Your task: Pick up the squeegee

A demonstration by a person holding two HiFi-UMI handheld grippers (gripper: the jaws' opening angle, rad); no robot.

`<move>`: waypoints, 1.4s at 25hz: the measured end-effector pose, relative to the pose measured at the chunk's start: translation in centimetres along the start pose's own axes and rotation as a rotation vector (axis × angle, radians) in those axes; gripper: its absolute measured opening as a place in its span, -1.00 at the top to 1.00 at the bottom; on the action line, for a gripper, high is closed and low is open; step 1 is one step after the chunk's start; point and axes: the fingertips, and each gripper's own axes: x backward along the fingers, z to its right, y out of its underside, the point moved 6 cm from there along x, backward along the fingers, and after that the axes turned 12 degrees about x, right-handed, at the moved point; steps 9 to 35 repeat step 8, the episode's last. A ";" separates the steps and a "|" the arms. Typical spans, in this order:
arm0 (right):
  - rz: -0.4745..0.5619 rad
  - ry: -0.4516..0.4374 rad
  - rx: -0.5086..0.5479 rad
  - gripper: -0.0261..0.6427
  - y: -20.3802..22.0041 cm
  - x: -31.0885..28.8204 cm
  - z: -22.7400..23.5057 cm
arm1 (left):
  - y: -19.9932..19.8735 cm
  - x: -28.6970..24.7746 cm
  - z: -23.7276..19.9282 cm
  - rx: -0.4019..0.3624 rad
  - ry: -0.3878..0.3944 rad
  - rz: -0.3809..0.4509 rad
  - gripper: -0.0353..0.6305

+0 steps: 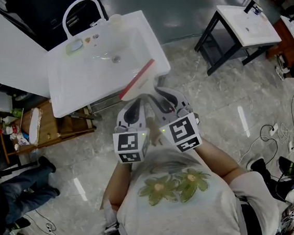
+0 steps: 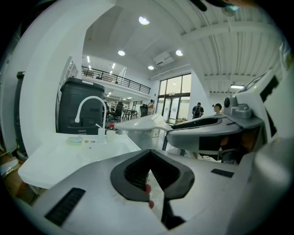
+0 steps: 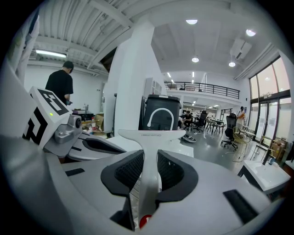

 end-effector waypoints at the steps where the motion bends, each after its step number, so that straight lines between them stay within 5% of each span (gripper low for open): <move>1: 0.000 0.000 -0.001 0.61 0.0 0.0 0.0 | 0.2 0.0 -0.1 -0.002 -0.002 -0.005 0.87; 35: -0.014 -0.012 -0.011 0.61 0.3 -1.1 -0.2 | -0.1 -0.3 -0.6 0.007 0.003 -0.002 0.87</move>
